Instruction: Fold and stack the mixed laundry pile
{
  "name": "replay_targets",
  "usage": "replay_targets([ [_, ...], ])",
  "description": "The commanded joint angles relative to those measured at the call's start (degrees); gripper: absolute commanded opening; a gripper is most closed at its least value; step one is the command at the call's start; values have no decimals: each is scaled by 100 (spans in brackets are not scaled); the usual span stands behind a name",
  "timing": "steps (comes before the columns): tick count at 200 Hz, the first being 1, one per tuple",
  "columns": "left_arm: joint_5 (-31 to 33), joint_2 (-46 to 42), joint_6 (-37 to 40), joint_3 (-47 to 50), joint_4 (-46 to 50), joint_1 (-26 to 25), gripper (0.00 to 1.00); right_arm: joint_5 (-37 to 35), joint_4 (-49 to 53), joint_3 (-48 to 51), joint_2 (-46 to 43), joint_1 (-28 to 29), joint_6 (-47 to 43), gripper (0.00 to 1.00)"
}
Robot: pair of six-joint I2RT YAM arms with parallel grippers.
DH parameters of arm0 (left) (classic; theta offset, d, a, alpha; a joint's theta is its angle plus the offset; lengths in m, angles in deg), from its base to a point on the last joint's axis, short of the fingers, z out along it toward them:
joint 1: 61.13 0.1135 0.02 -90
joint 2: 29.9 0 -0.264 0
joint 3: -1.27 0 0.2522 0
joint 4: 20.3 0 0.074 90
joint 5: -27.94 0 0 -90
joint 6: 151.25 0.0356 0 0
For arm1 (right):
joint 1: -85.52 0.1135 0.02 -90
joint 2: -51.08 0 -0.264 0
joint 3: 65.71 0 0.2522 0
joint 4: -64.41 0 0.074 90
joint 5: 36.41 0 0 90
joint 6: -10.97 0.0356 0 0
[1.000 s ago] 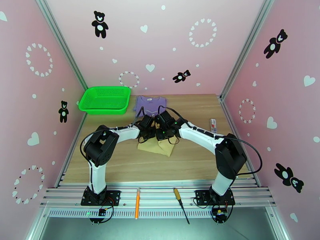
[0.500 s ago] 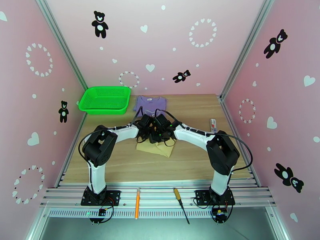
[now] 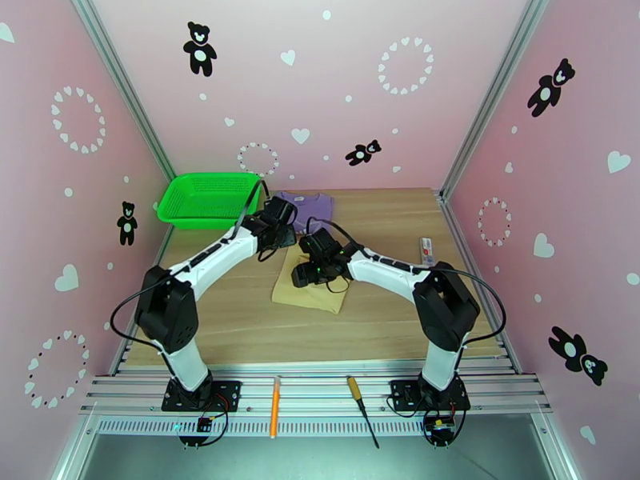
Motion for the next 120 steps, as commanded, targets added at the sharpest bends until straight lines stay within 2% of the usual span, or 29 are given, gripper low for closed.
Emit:
replay_targets([
  [1, 351, -505, -12, 196, 555, -11, 53, 204, -171, 114, 54, 49, 58, 51],
  [15, 296, -786, -108, 436, 649, -18, 52, 259, -268, 104, 286, 58, 125, 36],
  [40, 196, -1293, -319, 955, 670, -73, 52, 432, -380, -85, 834, 170, 140, 25],
  [71, 149, -1737, -591, 1514, 711, -229, 52, 577, -378, -434, 1425, 436, 157, 21],
  [95, 164, -1944, -862, 1858, 760, -377, 52, 559, -340, -445, 1475, 475, 182, 21],
  [120, 123, -2078, -1128, 2116, 772, -609, 53, 222, 91, -569, 1094, 441, -89, 29],
])
